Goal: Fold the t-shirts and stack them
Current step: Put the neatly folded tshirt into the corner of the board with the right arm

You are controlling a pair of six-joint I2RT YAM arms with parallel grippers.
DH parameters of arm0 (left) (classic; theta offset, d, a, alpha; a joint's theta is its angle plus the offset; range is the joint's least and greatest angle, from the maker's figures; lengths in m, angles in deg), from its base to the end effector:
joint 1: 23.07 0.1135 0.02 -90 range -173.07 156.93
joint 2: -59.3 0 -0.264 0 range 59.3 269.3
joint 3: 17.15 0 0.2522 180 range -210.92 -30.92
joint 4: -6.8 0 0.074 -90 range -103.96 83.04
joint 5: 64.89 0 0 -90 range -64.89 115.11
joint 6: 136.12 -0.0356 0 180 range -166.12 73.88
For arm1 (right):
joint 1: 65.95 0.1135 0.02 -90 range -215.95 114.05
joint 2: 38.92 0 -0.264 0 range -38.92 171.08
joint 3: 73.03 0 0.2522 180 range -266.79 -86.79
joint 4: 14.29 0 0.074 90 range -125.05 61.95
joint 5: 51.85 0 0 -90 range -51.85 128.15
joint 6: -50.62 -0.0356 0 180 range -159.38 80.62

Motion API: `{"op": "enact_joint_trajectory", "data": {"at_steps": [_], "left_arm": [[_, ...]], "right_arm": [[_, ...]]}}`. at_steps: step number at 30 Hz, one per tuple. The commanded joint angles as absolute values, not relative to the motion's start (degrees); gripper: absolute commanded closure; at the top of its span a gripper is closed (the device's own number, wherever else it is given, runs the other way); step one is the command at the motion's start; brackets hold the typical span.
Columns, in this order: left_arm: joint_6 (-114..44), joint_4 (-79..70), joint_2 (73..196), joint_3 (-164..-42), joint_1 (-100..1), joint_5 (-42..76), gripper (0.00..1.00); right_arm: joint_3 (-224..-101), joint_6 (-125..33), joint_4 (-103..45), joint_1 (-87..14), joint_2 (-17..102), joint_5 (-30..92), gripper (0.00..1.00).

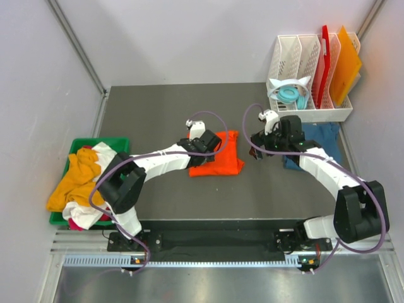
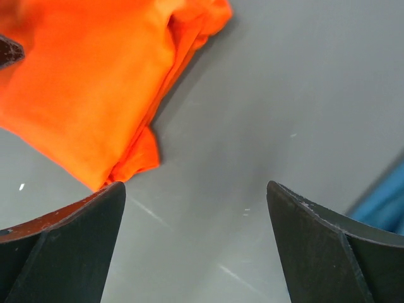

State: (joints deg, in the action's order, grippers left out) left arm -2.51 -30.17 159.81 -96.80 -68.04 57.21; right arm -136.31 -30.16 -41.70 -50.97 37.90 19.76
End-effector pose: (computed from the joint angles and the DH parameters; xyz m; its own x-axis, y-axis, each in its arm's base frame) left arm 0.2676 -0.2405 0.1951 -0.7085 -0.1181 -0.6958 -0.1245 0.9913 -0.0416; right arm 0.2738 0.0849 0.2409 -0.5488 -0.3042 -0.7787 -0.5708 0.8169 0.0831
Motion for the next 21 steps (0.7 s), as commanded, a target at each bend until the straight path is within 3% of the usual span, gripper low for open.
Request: {"op": "enact_joint_trajectory", "data": {"at_steps": [1, 8, 21], "left_arm": [[-1.2, -31.7, 157.7, -99.9, -70.7, 58.4, 0.23], [-2.0, -34.5, 160.0, -104.0, -76.1, 61.6, 0.23], [4.5, -35.4, 155.2, -98.7, -74.8, 63.8, 0.23]], "right_arm": [[-133.1, -34.8, -32.4, -49.3, 36.4, 15.5, 0.08], [-137.2, -33.7, -31.7, -46.3, 42.0, 15.0, 0.07], [-145.1, -37.6, -28.7, -42.2, 58.6, 16.5, 0.08]]}}
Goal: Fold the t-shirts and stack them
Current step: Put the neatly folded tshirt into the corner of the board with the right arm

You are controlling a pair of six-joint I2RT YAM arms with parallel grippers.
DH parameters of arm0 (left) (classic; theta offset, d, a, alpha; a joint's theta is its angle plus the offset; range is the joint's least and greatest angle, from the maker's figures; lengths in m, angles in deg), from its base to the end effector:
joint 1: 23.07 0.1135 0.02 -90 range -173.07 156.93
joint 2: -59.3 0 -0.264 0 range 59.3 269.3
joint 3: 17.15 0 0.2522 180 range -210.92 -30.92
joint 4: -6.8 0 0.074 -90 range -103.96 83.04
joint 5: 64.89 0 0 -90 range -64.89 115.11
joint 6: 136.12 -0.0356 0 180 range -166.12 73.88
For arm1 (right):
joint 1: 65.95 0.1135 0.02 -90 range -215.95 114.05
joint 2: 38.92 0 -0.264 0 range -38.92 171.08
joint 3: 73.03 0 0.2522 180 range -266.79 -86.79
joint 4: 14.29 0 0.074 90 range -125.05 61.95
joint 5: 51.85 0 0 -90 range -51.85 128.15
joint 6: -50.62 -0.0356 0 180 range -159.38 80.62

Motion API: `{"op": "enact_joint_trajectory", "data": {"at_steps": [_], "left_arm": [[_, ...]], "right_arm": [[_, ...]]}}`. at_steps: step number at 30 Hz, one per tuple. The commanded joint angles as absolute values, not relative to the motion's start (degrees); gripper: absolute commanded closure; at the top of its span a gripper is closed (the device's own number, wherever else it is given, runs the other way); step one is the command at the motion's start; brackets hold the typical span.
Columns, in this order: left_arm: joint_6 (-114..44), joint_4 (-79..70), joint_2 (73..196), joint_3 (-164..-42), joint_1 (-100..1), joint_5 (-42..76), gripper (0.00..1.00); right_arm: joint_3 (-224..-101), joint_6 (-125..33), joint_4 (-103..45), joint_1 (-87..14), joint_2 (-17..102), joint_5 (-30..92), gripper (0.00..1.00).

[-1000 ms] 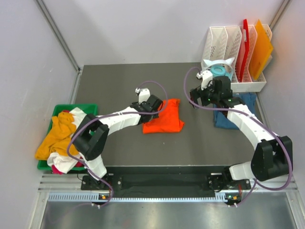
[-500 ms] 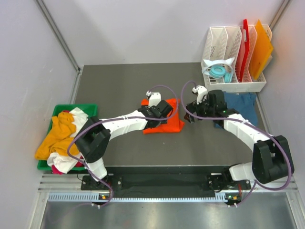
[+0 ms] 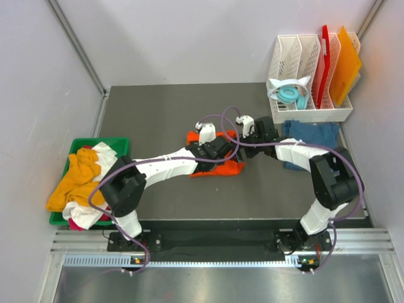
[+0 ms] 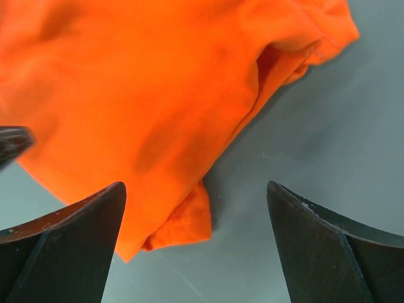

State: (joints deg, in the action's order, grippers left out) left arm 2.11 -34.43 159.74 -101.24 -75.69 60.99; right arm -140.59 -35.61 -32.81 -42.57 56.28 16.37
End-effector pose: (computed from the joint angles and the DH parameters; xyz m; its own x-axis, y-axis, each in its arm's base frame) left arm 0.2382 -0.2774 0.2153 -0.6793 -0.1063 -0.7261 -0.0804 0.9943 -0.0703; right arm 0.3082 0.1476 0.1822 -0.6209 -0.3349 -0.7087 -0.6466 0.7299 0.2215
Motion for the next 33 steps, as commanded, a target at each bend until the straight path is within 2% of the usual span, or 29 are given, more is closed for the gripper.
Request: {"op": "enact_joint_trajectory", "data": {"at_steps": [1, 22, 33], "left_arm": [[4.7, -35.7, 154.6, -98.1, -74.5, 63.9, 0.23], [11.3, -39.6, 145.4, -88.2, -73.4, 66.4, 0.24], [13.6, -40.5, 144.7, -86.8, -73.5, 66.6, 0.25]], "right_arm": [[-145.3, -37.9, -28.6, -42.2, 59.3, 16.4, 0.08], [-147.7, -48.1, -24.5, -39.8, 71.6, 15.6, 0.11], [-140.8, -49.7, -25.4, -39.4, 69.3, 18.1, 0.11]]}}
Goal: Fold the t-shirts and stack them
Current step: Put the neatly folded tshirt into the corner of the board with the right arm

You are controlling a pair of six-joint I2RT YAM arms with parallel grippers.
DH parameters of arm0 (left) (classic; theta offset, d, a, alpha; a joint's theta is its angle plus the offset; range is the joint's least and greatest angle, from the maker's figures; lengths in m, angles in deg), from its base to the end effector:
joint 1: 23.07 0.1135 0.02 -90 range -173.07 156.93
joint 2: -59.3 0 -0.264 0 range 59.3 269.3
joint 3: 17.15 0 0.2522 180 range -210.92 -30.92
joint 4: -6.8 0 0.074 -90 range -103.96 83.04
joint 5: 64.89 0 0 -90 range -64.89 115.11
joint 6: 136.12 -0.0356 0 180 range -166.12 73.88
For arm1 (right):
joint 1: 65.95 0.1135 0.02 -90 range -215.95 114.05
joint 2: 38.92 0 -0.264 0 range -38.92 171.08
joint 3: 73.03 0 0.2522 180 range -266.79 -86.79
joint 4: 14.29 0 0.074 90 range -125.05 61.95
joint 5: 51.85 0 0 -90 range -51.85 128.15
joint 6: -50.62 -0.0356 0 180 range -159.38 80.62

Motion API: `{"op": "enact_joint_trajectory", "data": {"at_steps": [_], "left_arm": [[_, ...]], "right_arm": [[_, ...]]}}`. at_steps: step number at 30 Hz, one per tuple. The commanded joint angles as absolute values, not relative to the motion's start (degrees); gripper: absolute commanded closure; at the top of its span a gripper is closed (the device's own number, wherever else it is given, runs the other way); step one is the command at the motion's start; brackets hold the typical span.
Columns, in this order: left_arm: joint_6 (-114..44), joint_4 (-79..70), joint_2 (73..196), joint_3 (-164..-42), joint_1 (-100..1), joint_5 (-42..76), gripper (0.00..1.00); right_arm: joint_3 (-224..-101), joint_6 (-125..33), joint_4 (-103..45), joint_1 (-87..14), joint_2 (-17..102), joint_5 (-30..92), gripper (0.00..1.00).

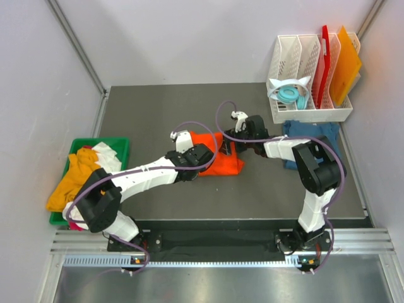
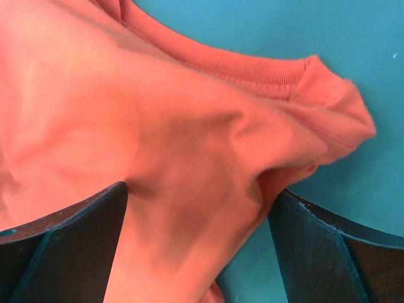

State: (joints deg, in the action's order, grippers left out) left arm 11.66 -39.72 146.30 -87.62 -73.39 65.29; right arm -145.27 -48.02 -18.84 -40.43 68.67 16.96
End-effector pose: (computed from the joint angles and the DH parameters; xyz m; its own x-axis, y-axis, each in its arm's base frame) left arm 0.2053 -0.2115 0.2152 -0.6430 -0.2373 -0.7282 -0.2675 0.9605 -0.0768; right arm 0.3443 0.1787 0.1505 -0.6702 -0.1648 -0.7236 -0.5576 0.7553 0.3445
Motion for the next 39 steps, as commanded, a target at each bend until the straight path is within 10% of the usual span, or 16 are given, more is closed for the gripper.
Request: {"op": "enact_joint_trajectory", "data": {"at_steps": [1, 12, 24, 39], "left_arm": [[13.6, -40.5, 144.8, -86.8, -73.5, 66.5, 0.25], [12.6, -40.5, 147.2, -89.4, -74.0, 66.4, 0.25], [12.0, -40.4, 148.4, -90.0, -74.1, 66.7, 0.25], [12.0, -39.3, 146.7, -88.0, -74.2, 66.2, 0.25]], "right_arm": [[-140.6, -50.3, -26.2, -39.5, 69.5, 18.2, 0.11], [-138.5, -53.1, -27.9, -39.6, 68.1, 17.6, 0.18], [-138.6, -54.6, -27.9, -39.8, 70.2, 17.7, 1.0], [-149.9, -37.1, -45.2, -40.4, 57.6, 35.3, 1.0]]}}
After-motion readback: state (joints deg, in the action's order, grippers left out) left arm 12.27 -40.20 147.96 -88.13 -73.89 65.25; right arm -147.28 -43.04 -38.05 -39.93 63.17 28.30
